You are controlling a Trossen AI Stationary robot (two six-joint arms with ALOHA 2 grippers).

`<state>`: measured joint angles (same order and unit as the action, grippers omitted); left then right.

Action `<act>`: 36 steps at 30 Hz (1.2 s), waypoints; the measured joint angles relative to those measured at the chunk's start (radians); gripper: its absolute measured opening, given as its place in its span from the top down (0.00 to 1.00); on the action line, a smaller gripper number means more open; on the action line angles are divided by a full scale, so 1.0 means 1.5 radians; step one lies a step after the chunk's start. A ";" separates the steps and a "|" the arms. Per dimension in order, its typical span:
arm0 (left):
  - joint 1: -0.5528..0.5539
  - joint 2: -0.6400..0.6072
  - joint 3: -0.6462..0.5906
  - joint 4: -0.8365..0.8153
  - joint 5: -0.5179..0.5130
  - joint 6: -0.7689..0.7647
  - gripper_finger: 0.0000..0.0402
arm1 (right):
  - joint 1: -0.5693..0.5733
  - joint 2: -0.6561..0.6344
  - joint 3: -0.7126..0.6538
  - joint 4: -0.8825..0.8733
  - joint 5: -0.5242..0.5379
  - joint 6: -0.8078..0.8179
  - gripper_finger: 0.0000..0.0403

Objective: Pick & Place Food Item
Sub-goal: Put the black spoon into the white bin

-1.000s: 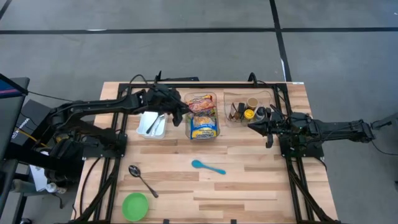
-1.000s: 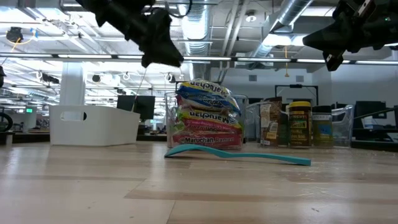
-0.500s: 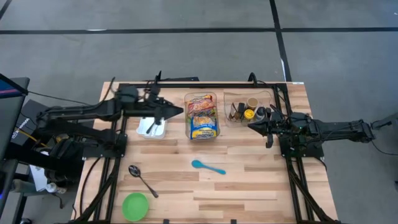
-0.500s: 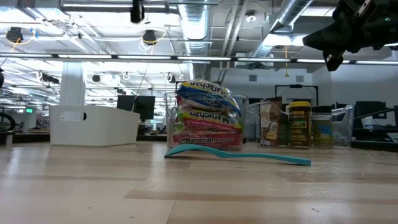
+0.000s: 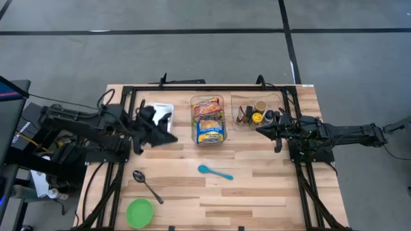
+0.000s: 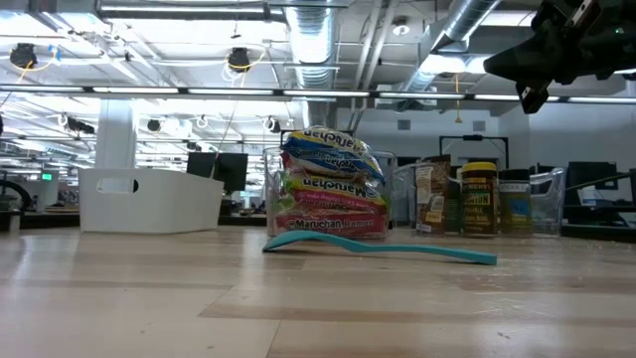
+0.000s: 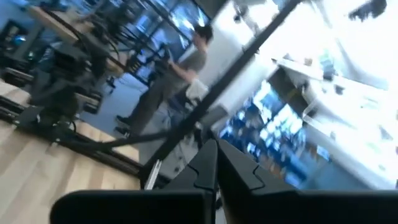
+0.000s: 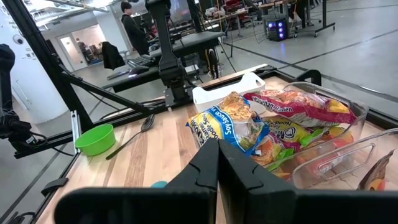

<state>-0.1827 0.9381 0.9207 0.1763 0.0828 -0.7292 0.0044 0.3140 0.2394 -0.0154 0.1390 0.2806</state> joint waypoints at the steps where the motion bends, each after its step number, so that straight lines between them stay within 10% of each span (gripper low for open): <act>1: -0.013 0.005 0.000 -0.001 0.000 0.018 1.00 | 0.000 0.000 0.000 0.000 0.000 0.000 1.00; 14: -0.161 0.094 0.000 -0.076 -0.009 0.298 1.00 | 0.000 0.000 0.000 0.000 0.000 0.000 1.00; 36: -0.295 0.140 0.000 -0.690 -0.069 0.239 1.00 | 0.000 0.000 0.000 0.000 0.000 0.000 1.00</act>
<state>-0.6250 1.1481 0.9207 -0.8591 -0.0200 -0.3703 0.0044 0.3139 0.2394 -0.0154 0.1391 0.2806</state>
